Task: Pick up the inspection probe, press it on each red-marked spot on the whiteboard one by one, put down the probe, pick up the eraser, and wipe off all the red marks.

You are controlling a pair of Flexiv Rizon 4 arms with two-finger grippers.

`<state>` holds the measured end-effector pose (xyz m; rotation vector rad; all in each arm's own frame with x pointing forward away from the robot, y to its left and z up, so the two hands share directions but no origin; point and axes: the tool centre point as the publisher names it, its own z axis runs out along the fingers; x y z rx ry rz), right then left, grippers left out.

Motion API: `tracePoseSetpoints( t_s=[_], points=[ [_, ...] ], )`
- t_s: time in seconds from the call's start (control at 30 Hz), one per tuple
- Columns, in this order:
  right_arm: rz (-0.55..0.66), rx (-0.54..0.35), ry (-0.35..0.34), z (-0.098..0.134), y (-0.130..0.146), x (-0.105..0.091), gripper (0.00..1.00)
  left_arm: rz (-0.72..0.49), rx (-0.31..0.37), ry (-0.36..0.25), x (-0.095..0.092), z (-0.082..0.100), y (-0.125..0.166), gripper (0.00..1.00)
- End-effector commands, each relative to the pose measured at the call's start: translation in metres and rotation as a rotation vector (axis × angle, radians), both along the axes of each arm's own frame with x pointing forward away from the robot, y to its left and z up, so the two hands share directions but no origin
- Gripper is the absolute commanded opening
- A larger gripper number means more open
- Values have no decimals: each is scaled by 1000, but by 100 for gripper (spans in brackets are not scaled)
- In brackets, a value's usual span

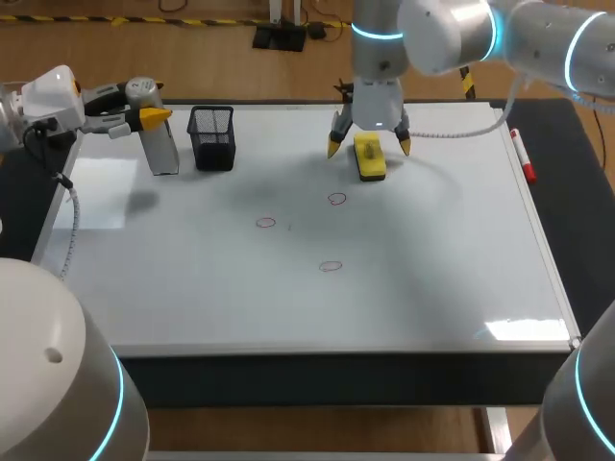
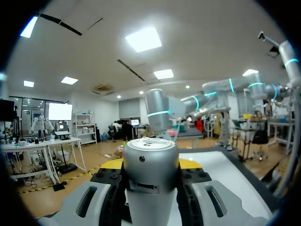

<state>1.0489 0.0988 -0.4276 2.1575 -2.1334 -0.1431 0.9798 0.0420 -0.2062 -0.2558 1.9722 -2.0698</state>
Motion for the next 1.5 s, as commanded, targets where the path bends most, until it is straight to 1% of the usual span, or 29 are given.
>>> tracePoseSetpoints(
  t_s=[0.03, 0.07, 0.13, 0.2, 0.23, 0.27, 0.3, 0.33, 0.37, 0.4, 0.57, 0.7, 0.87, 1.17, 1.5],
  points=[
    [-3, -5, 6, 0, -1, 2, 97, 1, 0, -1, -1, 1, 0, 0],
    [-4, -4, 6, 1, -2, 2, 90, 1, 0, -1, -1, 1, 0, 0],
    [-5, -2, 7, 1, -2, 1, 90, 1, 0, -1, -1, 1, 0, 0],
    [-7, -1, 8, 1, -3, 0, 84, 1, 0, -1, -1, 1, 0, 0],
    [-8, -1, 9, 1, -4, 0, 62, 1, 0, -1, -1, 1, 0, 0],
    [-10, 0, 10, 1, -4, -1, 45, 1, 0, -1, -1, 1, 0, 0],
    [-12, 0, 10, 1, -4, -2, 31, 1, 0, -1, -1, 1, 0, 0],
    [-13, 0, 9, 2, -5, -2, 20, 1, 0, -1, -1, 1, 0, 0],
    [-17, 0, 6, 2, -5, -3, 6, 1, 0, -1, -1, 1, 0, 0],
    [-18, 2, 2, 4, -5, -4, 0, 1, 0, -1, -1, 1, 0, 0],
    [-27, -6, -17, 11, -7, -6, 0, 1, 0, -1, -1, 1, 0, 0],
    [-34, -7, -32, 22, -9, -7, 0, 1, 0, -1, -1, 1, 0, 0],
    [-71, -8, -41, 36, -21, -5, 0, 1, 0, -1, -1, 1, 0, 0],
    [-139, -22, -67, 55, -58, -9, 0, 1, 0, -1, -1, 1, 0, 0],
    [-253, -16, -55, 56, -110, -20, 0, 1, 0, -1, -1, 1, 0, 0]
  ],
)
